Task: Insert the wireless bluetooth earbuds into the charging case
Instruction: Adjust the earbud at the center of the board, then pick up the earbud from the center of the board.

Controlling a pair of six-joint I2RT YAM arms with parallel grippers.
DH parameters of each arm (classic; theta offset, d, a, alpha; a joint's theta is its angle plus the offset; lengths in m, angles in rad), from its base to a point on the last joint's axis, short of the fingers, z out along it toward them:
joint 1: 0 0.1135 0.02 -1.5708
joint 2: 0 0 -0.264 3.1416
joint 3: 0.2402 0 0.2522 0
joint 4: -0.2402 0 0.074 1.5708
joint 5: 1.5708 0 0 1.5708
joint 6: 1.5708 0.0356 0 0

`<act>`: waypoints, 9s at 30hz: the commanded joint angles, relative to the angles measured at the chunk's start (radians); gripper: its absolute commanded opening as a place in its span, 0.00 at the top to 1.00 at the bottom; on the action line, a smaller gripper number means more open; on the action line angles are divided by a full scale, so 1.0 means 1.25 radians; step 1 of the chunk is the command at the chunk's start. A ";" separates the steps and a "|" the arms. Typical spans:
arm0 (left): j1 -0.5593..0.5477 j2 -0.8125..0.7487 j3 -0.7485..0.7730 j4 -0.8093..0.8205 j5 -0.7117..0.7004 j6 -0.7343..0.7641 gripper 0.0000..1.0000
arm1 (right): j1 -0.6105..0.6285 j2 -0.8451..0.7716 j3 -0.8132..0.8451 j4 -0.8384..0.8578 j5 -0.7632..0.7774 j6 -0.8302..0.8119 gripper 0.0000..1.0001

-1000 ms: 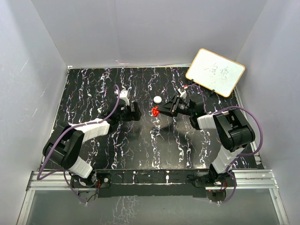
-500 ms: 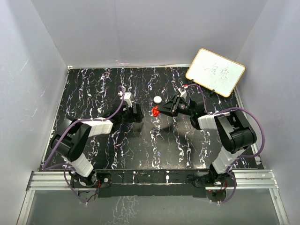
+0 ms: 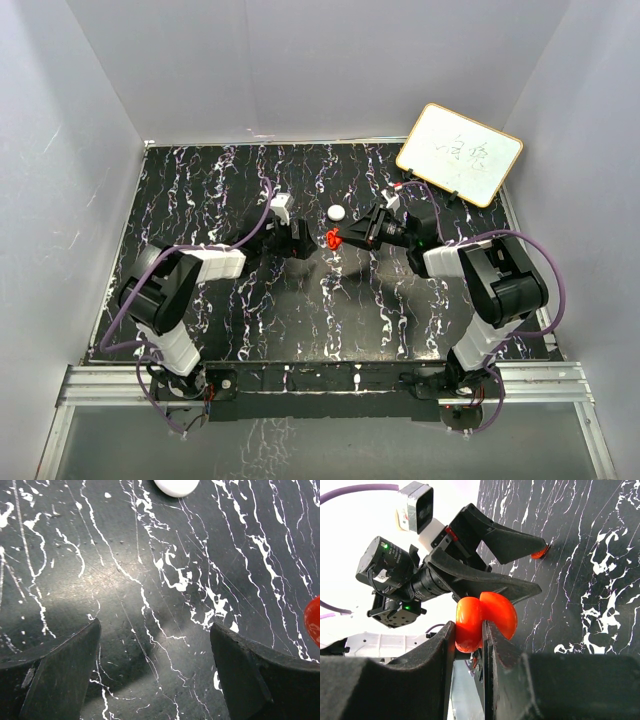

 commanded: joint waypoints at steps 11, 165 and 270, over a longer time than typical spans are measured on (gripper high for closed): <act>0.004 -0.043 -0.010 0.041 0.049 0.017 0.12 | -0.011 -0.038 -0.011 0.032 -0.008 -0.019 1.00; 0.028 -0.071 -0.098 -0.026 -0.148 -0.071 0.12 | -0.048 -0.048 -0.017 -0.005 -0.016 -0.048 1.00; -0.063 0.014 -0.043 -0.155 -0.326 0.097 0.72 | -0.048 -0.038 -0.008 -0.012 -0.021 -0.057 1.00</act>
